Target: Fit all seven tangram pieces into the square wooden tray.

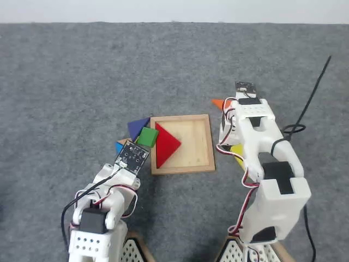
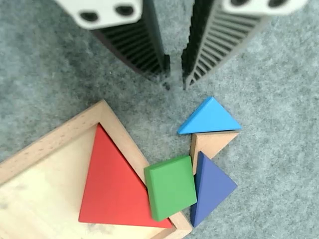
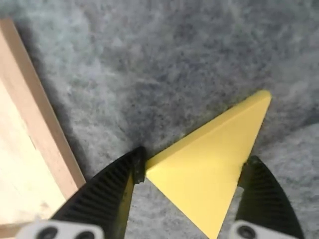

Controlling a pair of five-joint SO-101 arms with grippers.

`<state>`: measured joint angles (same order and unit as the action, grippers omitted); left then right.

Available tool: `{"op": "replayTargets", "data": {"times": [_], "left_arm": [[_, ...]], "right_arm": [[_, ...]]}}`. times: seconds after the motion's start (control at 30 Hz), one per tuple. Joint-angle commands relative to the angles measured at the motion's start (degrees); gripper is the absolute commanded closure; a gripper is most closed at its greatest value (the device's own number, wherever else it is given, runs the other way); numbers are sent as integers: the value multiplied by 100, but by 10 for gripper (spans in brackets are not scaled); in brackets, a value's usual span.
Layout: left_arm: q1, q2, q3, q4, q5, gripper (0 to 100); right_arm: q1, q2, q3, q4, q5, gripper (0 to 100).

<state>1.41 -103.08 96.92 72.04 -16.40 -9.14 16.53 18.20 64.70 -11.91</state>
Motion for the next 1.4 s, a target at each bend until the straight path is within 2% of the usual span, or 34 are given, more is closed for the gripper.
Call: {"op": "replayTargets", "data": {"times": [0.0,0.13,0.6,0.77,0.93,1.13,1.37], "left_arm": [[-9,-26,-48,26,18,958],[-9,-26,-48,26,18,958],[-9,-26,-48,26,18,958],[-9,-26,-48,26,18,958],[-9,-26,-48,26,18,958],[-9,-26,-48,26,18,958],[-9,-26,-48,26,18,958]], "right_arm": [[-75,-303,-281,277,79,739],[-75,-303,-598,576,79,739],[-92,-778,-615,593,79,740],[-330,-936,-633,813,79,742],[-541,-910,-651,822,88,784],[-198,-945,-492,831,44,667],[-207,-734,-325,637,44,664]]}}
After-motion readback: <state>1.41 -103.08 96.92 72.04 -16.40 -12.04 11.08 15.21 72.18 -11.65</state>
